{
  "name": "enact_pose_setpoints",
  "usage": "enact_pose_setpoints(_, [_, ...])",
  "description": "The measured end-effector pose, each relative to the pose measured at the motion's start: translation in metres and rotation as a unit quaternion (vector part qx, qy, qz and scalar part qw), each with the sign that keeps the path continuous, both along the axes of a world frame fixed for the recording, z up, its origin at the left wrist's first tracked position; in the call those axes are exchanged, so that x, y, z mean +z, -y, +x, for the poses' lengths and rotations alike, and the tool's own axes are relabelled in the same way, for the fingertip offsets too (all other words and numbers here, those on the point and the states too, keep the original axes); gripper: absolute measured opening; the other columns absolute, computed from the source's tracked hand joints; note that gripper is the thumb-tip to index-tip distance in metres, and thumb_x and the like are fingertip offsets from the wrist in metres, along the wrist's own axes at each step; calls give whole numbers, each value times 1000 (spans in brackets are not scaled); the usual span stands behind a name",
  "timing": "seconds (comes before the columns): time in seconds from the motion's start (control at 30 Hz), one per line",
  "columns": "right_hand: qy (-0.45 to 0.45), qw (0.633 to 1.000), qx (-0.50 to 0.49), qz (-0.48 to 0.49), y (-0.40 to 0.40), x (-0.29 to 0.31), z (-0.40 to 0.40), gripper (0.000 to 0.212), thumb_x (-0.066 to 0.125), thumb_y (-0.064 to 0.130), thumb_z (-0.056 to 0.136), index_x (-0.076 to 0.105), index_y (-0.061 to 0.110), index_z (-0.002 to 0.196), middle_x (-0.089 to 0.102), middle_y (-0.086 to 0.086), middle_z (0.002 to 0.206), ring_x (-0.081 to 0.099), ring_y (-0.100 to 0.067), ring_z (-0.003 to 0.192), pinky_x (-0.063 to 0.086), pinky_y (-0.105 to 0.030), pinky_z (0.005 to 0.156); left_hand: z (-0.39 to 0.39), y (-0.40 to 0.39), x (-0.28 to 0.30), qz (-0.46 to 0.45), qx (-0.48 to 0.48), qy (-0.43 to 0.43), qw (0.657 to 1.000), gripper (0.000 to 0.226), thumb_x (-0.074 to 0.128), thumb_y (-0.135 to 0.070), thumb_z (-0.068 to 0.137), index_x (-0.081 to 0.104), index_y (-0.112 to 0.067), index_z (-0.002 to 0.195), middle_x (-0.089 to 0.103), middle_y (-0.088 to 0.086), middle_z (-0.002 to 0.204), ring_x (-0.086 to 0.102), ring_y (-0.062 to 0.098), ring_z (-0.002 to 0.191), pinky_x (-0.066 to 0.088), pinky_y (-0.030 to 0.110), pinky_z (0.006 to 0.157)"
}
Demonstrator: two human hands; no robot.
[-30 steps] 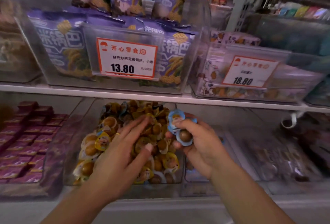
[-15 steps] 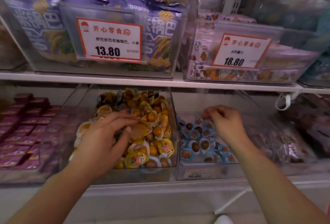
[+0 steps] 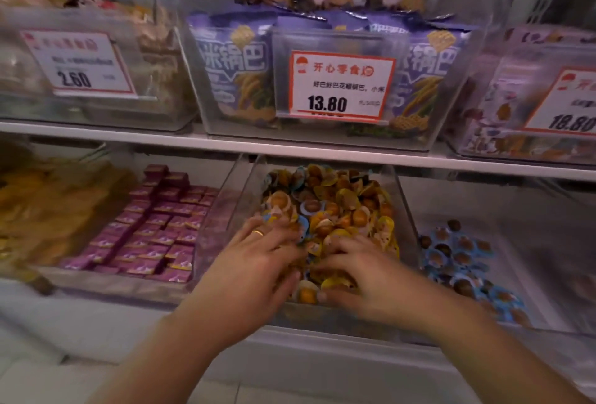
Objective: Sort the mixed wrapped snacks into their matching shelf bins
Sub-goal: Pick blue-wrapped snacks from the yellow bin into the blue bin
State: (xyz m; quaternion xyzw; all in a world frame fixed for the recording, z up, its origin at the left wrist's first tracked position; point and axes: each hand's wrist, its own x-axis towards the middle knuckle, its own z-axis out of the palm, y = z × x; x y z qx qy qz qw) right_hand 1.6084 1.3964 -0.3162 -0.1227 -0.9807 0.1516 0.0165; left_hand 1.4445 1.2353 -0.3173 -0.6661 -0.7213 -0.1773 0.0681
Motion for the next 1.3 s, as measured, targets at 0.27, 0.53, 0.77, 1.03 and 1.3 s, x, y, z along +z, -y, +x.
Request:
enact_pose_setpoints(0.27, [-42,970,-98,218,-13,-10,-23,34,63,27,92,65,33,125,46,-5,141,35,-31,134,32,-48,108,-5,-9,-6,-50,44,9,998,32,65,-22,89,69,-36,117,42,-9,152,25,19,148,15,45,122])
enact_pose_setpoints(0.53, [-100,991,-6,85,5,6,-16,21,60,35,92,73,31,107,58,10,111,45,-15,112,44,-39,96,0,-17,-10,-71,94,-30,992,54,29,-55,95,51,-35,140,22,-6,162,-3,21,154,3,52,123])
enact_pose_setpoints(0.77, [65,997,22,24,-8,14,0,36,68,54,84,66,41,116,48,18,114,31,-8,115,36,-36,101,-3,-16,-1,-64,60,-15,996,26,60,-43,92,58,-39,118,22,-5,162,-2,19,154,-5,46,123])
enact_pose_setpoints(1.03, [-87,993,-67,-45,-10,24,6,23,74,42,84,54,35,73,59,18,92,52,2,92,45,-27,76,-3,-16,-5,-111,69,-42,990,35,59,-57,88,63,-44,120,11,-8,165,-13,21,153,-6,50,123])
enact_pose_setpoints(1.3, [-12,996,-87,-31,-10,45,33,16,65,31,91,60,39,104,64,16,92,62,-5,84,56,-33,73,-2,-24,-7,-63,84,-1,994,34,60,-55,89,66,-34,115,23,-11,161,-2,14,153,3,47,123])
